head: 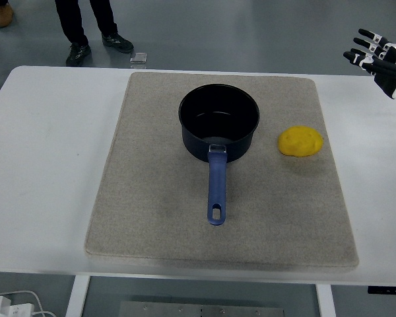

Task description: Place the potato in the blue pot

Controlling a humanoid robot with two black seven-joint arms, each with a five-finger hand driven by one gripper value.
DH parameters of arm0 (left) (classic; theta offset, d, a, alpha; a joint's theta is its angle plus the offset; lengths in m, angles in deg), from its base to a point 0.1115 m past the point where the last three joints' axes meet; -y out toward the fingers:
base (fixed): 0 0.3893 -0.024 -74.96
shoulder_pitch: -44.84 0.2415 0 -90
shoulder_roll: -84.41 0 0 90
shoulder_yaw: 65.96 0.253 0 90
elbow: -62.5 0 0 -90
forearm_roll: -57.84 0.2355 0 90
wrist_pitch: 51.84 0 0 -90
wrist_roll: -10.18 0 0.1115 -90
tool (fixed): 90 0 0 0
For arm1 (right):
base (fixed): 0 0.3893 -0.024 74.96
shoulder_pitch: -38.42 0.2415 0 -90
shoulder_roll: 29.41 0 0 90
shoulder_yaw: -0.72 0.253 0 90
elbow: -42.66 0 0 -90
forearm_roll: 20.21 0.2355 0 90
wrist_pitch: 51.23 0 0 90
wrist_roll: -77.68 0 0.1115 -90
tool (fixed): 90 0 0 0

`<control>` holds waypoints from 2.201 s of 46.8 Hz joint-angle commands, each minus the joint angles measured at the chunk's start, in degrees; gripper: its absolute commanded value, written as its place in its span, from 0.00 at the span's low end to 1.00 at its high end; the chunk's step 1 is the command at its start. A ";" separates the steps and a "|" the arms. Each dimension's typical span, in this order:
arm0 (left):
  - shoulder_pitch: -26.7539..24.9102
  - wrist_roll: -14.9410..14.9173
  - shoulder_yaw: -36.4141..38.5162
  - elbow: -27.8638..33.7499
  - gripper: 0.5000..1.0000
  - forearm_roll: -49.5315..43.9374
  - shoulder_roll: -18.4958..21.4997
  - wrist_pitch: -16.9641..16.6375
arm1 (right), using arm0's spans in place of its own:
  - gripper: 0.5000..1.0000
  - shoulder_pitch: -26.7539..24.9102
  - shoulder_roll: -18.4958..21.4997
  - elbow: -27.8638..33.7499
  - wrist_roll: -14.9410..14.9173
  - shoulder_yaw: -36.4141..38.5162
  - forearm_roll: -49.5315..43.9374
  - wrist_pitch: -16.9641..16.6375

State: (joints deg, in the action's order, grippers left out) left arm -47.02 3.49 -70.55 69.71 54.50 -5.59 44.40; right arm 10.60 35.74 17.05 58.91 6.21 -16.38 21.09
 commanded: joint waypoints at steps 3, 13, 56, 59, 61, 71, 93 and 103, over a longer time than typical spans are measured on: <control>0.01 0.00 0.02 0.00 1.00 0.00 0.00 0.00 | 0.85 0.21 -0.11 -0.32 -0.74 -0.04 -9.43 -0.59; 0.01 0.00 0.02 0.00 1.00 0.00 0.00 0.00 | 0.85 0.92 -2.30 -1.81 -7.33 -0.13 -25.43 -5.42; 0.01 0.00 0.02 0.00 1.00 0.00 0.00 0.00 | 0.84 -2.33 -8.99 -26.95 -11.47 -5.93 -55.94 16.19; 0.01 0.00 0.02 0.00 1.00 0.00 0.00 0.00 | 0.84 -2.33 -8.90 -26.42 -11.47 -6.20 -56.03 16.54; 0.01 0.00 0.02 0.00 1.00 0.00 0.00 0.00 | 0.84 -2.33 -8.81 -26.24 -11.38 -6.28 -56.03 16.55; 0.01 0.00 0.02 0.00 1.00 0.00 0.00 0.00 | 0.81 -3.04 -8.72 -24.66 -11.38 -6.63 -56.03 16.55; 0.01 0.00 0.02 0.00 1.00 0.00 0.00 0.00 | 0.21 -3.04 -6.35 -22.38 -11.38 -7.69 -56.29 16.46; 0.01 0.00 0.02 0.00 1.00 0.00 0.00 0.00 | 0.00 -2.51 -5.56 -20.53 -11.47 -10.94 -56.56 16.55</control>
State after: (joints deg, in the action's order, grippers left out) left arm -47.01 3.49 -70.53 69.70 54.50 -5.59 44.40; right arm 8.06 29.52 -4.51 47.39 -4.41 -72.88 37.59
